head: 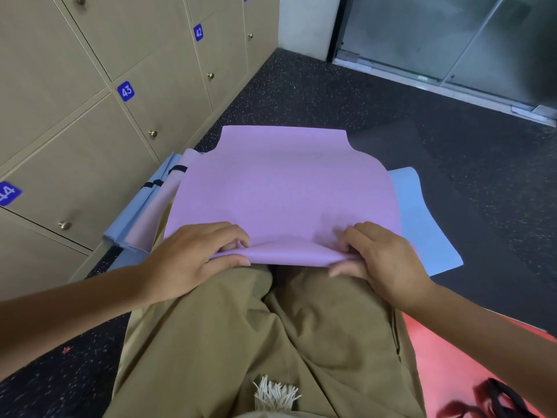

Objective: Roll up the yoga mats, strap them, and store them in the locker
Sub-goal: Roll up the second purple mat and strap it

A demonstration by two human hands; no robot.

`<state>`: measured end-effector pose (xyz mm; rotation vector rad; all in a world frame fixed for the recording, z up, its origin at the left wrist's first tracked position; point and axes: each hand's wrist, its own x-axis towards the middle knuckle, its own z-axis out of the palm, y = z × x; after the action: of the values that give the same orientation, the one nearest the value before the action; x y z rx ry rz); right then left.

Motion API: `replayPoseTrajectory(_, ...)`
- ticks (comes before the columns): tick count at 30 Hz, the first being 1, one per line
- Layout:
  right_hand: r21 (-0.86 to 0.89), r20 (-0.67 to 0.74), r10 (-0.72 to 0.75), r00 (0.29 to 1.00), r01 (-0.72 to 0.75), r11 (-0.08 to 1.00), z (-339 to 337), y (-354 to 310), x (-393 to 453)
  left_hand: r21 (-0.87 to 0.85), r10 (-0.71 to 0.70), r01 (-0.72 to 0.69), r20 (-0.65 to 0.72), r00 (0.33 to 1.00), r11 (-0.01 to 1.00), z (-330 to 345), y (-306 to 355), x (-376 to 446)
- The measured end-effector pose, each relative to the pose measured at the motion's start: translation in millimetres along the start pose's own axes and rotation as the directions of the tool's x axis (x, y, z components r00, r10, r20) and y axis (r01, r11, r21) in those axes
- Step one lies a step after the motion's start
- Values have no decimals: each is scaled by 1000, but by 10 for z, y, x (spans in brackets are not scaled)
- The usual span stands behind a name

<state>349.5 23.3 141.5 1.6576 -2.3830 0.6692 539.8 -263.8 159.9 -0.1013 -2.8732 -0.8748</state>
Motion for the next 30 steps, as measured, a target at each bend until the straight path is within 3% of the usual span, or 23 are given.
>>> replayPoseTrajectory(5,82,90,-27,996,19,996,-79,-8,-12,-31,-11,13,47,999,999,-6,-52,21)
replayPoseTrajectory(10,182,202,74,977,-111,977,-98,-4,82,-227,-184,210,130,974,951,-22,-43,116)
replayPoseTrajectory(15,180,283,146,948,-202,963,-81,36,198,-244,-294,362,276,915,900,-50,-154,249)
replayPoseTrajectory(20,221,299,230,926,-302,927,-93,63,299,-234,-295,342,214,931,910,-87,-147,313)
replayPoseTrajectory(30,312,344,216,914,-328,892,-13,316,550,-334,-332,368,163,929,867,-118,-313,497)
